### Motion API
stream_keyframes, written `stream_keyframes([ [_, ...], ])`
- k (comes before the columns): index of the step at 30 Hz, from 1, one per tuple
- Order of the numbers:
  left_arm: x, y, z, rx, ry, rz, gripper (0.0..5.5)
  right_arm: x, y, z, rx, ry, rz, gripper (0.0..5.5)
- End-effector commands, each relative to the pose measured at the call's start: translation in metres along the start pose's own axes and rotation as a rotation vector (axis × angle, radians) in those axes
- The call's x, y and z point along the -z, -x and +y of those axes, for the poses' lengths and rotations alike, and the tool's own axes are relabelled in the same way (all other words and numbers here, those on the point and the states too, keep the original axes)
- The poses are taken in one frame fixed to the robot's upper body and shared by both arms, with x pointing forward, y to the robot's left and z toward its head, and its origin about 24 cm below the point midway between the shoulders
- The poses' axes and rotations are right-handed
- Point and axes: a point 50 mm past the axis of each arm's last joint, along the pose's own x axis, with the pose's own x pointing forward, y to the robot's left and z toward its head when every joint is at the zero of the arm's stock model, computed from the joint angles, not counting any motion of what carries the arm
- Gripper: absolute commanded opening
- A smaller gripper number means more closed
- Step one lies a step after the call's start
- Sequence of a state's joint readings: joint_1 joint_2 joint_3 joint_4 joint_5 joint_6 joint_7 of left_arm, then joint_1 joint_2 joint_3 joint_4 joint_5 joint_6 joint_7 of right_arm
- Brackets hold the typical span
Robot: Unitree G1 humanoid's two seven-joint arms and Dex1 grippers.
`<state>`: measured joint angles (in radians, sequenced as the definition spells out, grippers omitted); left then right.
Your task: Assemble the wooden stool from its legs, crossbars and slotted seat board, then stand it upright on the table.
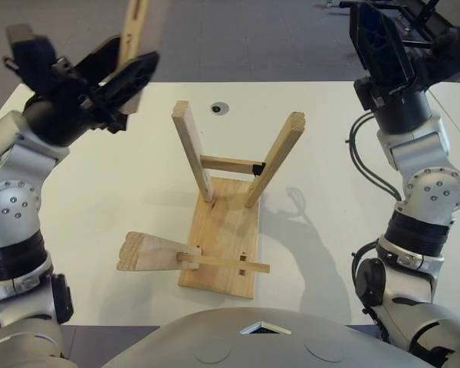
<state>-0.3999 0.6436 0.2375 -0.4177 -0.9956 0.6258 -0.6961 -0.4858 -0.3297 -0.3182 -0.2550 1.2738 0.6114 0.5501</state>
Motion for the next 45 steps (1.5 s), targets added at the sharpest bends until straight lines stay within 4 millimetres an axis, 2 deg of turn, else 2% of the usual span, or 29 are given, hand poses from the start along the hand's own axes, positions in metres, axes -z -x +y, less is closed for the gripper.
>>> stream_keyframes([
  [1, 0.010, -0.025, -0.014, 0.209, 0.099, 0.047, 2.06, 0.016, -0.024, 0.027, -0.182, -0.057, 0.072, 5.40],
  [4, 0.018, -0.030, -0.020, 0.274, 0.144, 0.076, 2.06, 0.026, -0.030, 0.035, -0.242, -0.073, 0.094, 5.40],
  [9, 0.021, -0.026, -0.031, 0.402, 0.272, 0.068, 2.06, 0.030, -0.030, 0.038, -0.285, -0.083, 0.058, 5.40],
  [15, 0.021, -0.022, -0.029, 0.406, 0.314, 0.059, 2.06, 0.027, -0.029, 0.038, -0.316, -0.087, 0.002, 4.29],
  [25, 0.036, -0.016, -0.034, 0.408, 0.332, 0.151, 2.06, 0.024, -0.034, 0.046, -0.373, -0.105, -0.008, 2.29],
  [27, 0.036, -0.015, -0.035, 0.417, 0.338, 0.147, 2.05, 0.024, -0.035, 0.046, -0.377, -0.105, -0.006, 2.10],
  [32, 0.032, -0.014, -0.030, 0.394, 0.325, 0.112, 2.05, 0.023, -0.034, 0.046, -0.379, -0.090, -0.022, 2.10],
  [36, 0.030, -0.013, -0.019, 0.292, 0.272, 0.074, 2.05, 0.015, -0.034, 0.040, -0.339, -0.044, -0.076, 2.10],
  [37, 0.027, -0.013, -0.016, 0.256, 0.255, 0.049, 2.42, 0.010, -0.031, 0.035, -0.308, -0.022, -0.096, 2.09],
  [45, 0.017, 0.004, -0.011, 0.132, 0.247, -0.033, 3.66, -0.013, -0.008, 0.019, -0.184, 0.023, -0.152, 2.05],
])
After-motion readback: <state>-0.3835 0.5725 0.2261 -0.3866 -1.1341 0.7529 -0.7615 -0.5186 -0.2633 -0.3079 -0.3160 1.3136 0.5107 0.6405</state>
